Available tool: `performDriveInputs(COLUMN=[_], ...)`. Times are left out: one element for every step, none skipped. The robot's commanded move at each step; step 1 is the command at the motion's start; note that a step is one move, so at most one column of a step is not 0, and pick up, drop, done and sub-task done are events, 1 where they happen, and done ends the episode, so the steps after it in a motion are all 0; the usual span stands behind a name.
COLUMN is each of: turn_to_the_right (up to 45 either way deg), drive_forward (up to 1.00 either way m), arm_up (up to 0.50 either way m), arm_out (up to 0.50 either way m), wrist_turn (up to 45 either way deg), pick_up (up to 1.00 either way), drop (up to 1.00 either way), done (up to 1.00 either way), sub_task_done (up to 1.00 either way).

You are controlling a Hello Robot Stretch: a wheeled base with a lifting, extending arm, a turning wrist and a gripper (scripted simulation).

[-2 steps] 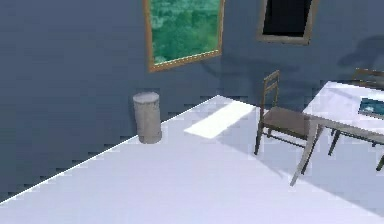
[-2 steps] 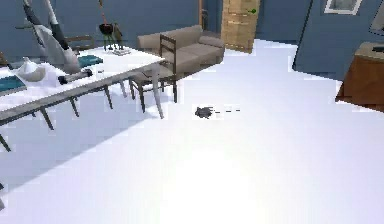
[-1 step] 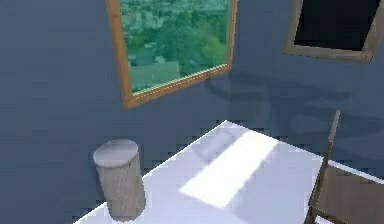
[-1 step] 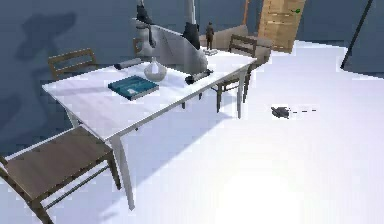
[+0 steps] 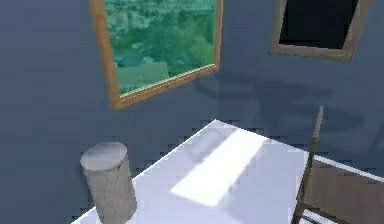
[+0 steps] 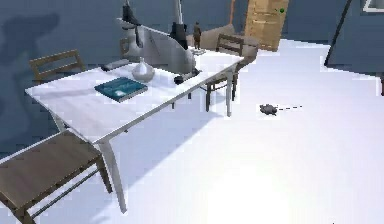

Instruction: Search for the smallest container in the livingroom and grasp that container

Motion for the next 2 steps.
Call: performDriveInputs(turn_to_the_right=[0.0, 45.0], drive_forward=[0.50, 0.00], arm_up=[0.00, 0.00], arm_out=[0.00, 0.00], wrist_turn=[0.0, 0.0], pick_up=[0.00, 0.00], drop=[0.00, 0.00], done=[0.00, 0.00], sub_task_done=[0.00, 0.00])
